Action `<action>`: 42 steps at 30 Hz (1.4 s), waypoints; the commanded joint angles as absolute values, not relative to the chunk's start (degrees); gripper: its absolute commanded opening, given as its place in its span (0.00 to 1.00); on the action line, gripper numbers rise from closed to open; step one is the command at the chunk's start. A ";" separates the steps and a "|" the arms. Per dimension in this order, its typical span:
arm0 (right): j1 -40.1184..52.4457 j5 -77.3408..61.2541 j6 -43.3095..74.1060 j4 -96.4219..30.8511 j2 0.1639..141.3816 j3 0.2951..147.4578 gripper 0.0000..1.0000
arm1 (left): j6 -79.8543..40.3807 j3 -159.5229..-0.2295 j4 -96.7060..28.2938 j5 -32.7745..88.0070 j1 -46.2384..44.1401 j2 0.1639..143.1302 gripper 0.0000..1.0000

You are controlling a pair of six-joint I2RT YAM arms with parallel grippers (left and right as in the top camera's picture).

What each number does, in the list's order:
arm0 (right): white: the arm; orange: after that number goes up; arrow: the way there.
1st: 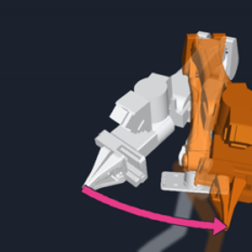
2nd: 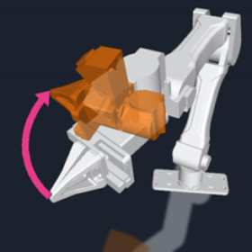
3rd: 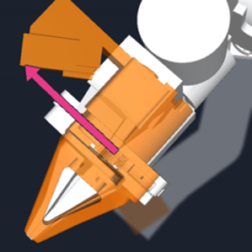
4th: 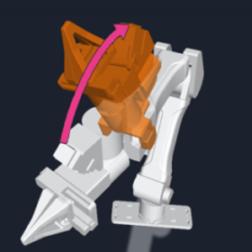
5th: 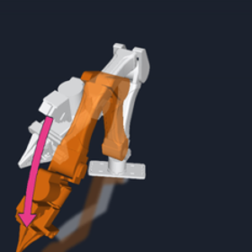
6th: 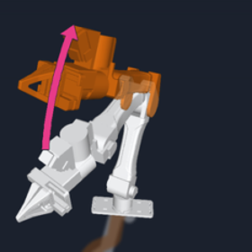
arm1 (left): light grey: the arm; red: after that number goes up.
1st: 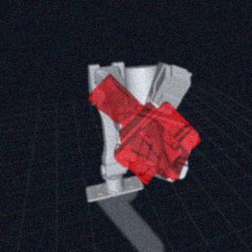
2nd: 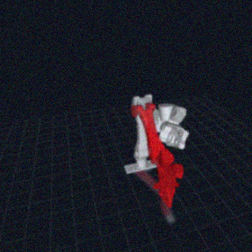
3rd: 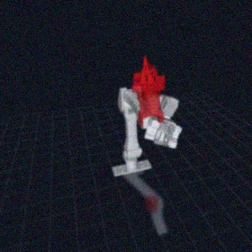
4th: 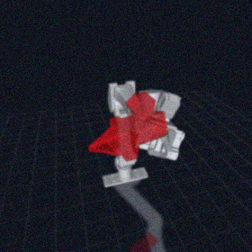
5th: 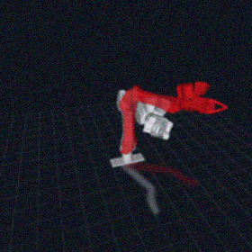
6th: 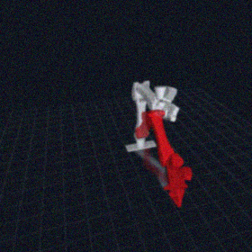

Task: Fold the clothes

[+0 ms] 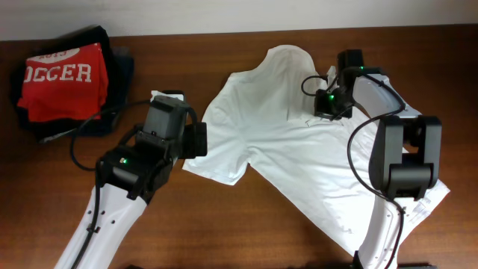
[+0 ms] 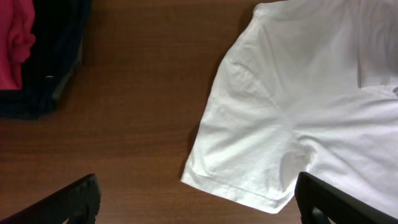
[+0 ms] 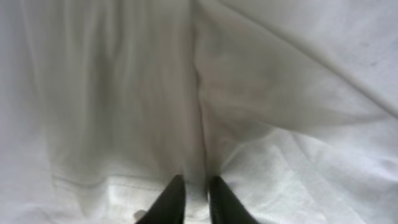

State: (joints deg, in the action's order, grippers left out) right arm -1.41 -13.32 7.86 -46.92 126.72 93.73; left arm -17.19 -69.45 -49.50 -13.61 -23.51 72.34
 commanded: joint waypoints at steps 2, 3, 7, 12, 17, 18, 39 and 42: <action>-1.56 -11.38 8.67 -49.82 127.66 97.03 0.08 | -17.32 -69.14 -49.36 -14.39 -23.49 72.49 0.99; -1.54 -11.38 8.64 -50.85 127.66 98.10 0.05 | -17.34 -69.14 -49.36 -14.39 -23.49 72.49 0.99; -1.52 -13.06 8.64 -52.12 127.63 101.47 0.04 | -17.32 -69.14 -49.36 -14.41 -23.49 72.49 0.99; -1.67 -13.04 8.67 -52.90 127.63 107.72 0.04 | -17.34 -69.14 -49.36 -14.39 -23.49 72.49 0.99; -0.67 -13.04 8.64 -56.53 127.79 104.38 0.04 | -17.32 -69.14 -49.36 -14.39 -23.49 72.49 0.99; 0.19 -13.06 8.64 -55.40 127.79 101.58 0.04 | -17.32 -69.14 -49.36 -14.39 -23.49 72.49 0.99; -0.03 -9.61 7.75 -51.70 127.66 98.96 0.27 | -17.32 -69.14 -49.36 -14.39 -23.49 72.49 0.99; -0.12 -9.63 7.75 -51.86 127.66 99.50 0.33 | -17.34 -69.14 -49.36 -14.39 -23.49 72.49 0.99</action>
State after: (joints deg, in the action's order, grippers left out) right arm -0.03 -10.33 7.60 -51.70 127.37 97.76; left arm -17.19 -69.45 -49.50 -13.61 -23.51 72.34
